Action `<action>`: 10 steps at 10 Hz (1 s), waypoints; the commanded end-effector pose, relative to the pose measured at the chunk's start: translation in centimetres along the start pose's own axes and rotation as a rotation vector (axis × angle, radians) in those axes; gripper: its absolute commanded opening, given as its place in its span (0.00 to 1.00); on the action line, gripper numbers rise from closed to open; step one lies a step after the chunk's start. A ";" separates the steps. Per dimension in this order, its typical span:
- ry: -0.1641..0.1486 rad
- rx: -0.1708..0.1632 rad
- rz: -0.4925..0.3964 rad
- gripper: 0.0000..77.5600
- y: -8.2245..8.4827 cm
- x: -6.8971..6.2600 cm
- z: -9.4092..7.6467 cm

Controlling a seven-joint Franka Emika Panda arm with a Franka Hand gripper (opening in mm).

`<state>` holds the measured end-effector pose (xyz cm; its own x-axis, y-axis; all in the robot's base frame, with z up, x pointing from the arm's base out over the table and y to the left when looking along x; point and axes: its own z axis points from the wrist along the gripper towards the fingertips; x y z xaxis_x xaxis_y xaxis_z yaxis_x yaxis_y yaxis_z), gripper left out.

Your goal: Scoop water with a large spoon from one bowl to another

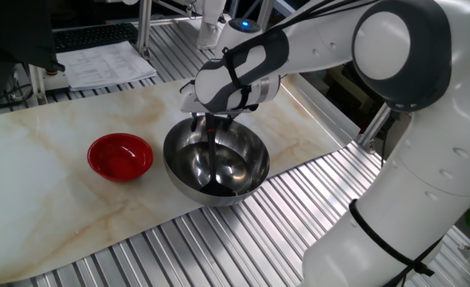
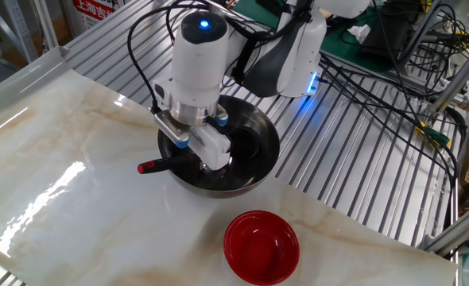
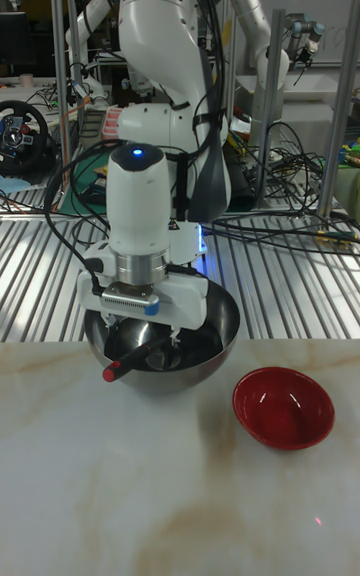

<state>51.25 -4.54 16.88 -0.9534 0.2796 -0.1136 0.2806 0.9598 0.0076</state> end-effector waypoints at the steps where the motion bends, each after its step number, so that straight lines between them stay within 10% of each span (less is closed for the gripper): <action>1: -0.001 -0.020 -0.008 1.00 -0.4 -0.6 0.8; 10: 0.004 -0.027 -0.047 1.00 -0.5 -0.5 1.0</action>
<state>51.49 -4.98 15.87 -0.9655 0.2382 -0.1050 0.2371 0.9712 0.0231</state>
